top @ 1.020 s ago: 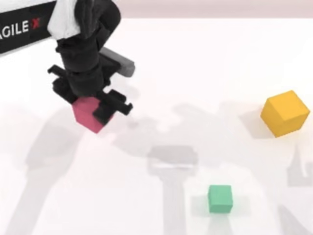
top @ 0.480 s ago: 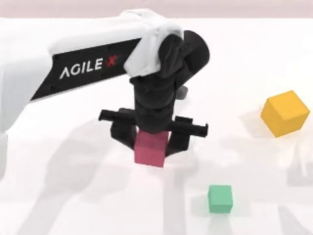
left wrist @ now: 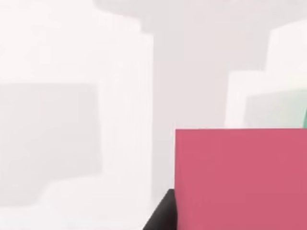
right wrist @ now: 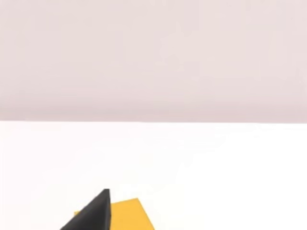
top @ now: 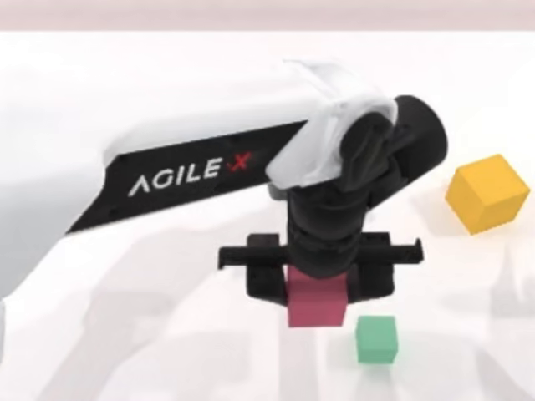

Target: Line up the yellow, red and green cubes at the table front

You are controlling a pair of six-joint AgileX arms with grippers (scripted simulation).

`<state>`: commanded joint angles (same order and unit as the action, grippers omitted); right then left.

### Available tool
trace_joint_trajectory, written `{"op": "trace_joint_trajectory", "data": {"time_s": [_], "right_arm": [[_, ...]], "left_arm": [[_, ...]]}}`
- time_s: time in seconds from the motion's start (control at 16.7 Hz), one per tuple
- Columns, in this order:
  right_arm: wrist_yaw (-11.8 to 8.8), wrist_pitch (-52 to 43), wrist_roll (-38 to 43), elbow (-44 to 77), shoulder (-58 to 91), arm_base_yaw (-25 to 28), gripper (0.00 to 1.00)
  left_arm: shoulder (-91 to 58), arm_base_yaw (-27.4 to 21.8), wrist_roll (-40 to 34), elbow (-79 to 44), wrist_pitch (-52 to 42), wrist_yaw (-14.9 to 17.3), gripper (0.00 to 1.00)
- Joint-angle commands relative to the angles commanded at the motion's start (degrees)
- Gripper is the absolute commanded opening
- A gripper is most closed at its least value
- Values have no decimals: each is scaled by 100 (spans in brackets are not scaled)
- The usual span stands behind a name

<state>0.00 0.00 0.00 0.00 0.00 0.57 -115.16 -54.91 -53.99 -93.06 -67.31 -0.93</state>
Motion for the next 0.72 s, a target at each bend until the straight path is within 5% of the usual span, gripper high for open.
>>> {"op": "trace_joint_trajectory", "data": {"time_s": [0.42, 0.72], "right_arm": [[0, 0, 0, 0, 0, 0, 100], [0, 0, 0, 0, 0, 0, 100]], "left_arm": [[-38, 13, 9, 79, 98, 2, 0], [-308, 30, 13, 782, 1144, 5, 0]]}}
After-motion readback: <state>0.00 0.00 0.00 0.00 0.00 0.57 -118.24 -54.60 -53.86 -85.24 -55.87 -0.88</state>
